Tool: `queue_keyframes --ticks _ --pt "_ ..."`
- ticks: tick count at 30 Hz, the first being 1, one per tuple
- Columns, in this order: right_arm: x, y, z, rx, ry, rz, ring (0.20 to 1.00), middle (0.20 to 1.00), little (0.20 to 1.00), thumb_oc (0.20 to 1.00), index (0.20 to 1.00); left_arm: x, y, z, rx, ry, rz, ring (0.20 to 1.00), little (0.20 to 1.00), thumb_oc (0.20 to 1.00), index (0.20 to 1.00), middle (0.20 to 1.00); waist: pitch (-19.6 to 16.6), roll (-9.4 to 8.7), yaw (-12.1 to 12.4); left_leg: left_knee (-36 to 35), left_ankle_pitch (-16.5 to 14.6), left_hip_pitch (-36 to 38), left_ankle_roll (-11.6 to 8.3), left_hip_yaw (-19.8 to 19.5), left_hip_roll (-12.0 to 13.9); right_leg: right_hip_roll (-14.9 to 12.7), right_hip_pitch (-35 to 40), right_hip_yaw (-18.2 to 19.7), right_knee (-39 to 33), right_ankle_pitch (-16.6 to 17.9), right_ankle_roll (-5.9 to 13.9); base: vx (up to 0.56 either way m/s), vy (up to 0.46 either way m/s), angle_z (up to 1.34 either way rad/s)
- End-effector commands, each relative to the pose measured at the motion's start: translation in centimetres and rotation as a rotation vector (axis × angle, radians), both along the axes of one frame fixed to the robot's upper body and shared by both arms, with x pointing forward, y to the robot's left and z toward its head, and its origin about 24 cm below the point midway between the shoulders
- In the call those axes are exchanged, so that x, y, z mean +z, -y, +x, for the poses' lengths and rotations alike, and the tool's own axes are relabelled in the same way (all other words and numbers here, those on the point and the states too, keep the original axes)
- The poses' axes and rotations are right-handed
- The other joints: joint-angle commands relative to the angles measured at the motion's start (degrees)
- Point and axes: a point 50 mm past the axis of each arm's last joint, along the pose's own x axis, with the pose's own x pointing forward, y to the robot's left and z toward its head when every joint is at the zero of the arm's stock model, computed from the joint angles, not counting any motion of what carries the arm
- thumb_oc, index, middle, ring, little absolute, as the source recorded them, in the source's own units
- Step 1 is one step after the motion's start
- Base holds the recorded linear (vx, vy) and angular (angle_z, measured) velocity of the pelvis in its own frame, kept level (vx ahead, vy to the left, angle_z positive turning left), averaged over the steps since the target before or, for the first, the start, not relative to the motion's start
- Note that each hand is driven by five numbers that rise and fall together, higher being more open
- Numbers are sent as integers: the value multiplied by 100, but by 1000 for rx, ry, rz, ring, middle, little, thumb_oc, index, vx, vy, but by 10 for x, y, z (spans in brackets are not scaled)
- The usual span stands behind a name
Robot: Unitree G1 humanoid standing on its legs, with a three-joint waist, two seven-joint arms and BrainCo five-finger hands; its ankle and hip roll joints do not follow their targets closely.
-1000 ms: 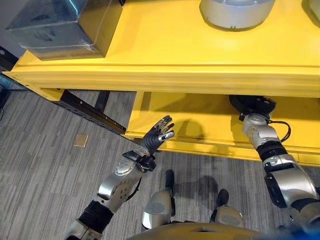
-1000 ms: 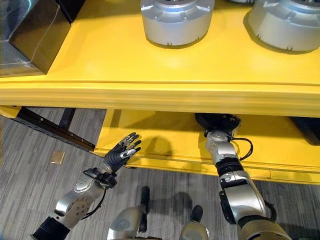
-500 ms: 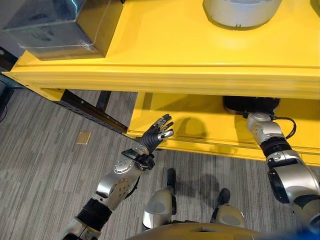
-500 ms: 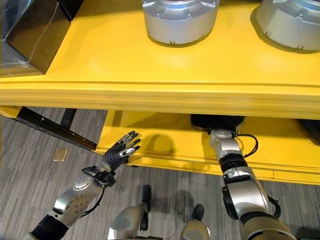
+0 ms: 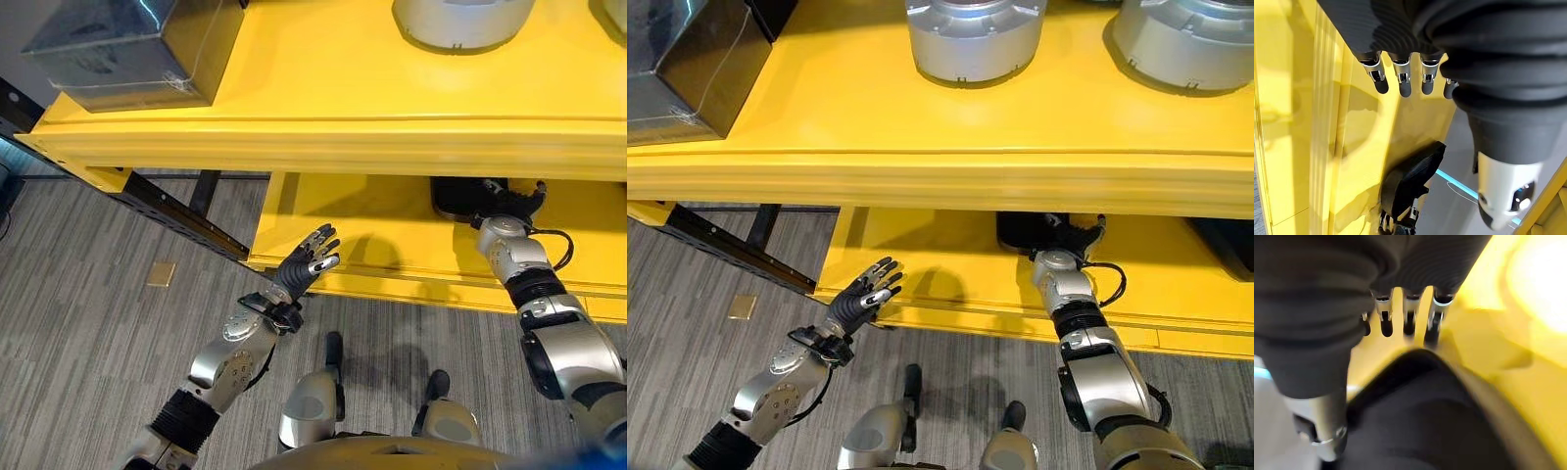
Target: Move parts from the plastic box to the shelf.
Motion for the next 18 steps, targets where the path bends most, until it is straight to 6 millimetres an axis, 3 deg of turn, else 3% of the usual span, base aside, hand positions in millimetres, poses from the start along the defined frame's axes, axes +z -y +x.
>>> queue_keyframes --ticks 1,5,8,9,13,18 --pt "45 -7 -2 -19 251 -214 1000 1000 1000 1000 1000 16 6 -8 -15 100 -74 1000 1000 1000 1000 1000 -238 -186 6 364 -580 237 -90 286 47 104 -443 431 768 -343 -160 30 32 -8" --pt "64 -25 -11 37 371 -302 1000 1000 1000 1000 1000 14 5 -10 6 99 -88 1000 1000 1000 1000 1000 -304 -192 -102 286 -568 273 -98 327 50 120 -418 505 673 -319 -142 16 31 -15" --pt "62 -36 -23 89 422 -308 1000 1000 1000 1000 1000 13 3 -11 25 104 -97 1000 1000 1000 1000 1000 -349 -214 -191 239 -563 291 -103 373 63 128 -413 561 612 -300 -120 -2 13 -4" --pt "53 -39 -37 126 450 -295 1000 1000 1000 1000 1000 13 0 -14 45 111 -102 1000 1000 1000 1000 1000 -372 -237 -293 218 -551 300 -101 431 82 131 -427 617 584 -278 -105 -12 24 -16" --pt "29 -41 -61 224 430 -292 1000 1000 1000 1000 1000 12 -7 -20 79 118 -109 1000 1000 1000 1000 1000 -444 -282 -460 180 -552 333 -95 538 102 146 -430 706 521 -253 -75 -11 11 -14" --pt "-10 -38 -95 340 301 -290 1000 1000 1000 1000 1000 15 -20 -24 123 134 -104 1000 1000 1000 1000 1000 -520 -380 -705 139 -559 375 -84 710 157 174 -453 837 441 -201 -27 -35 -33 -22"
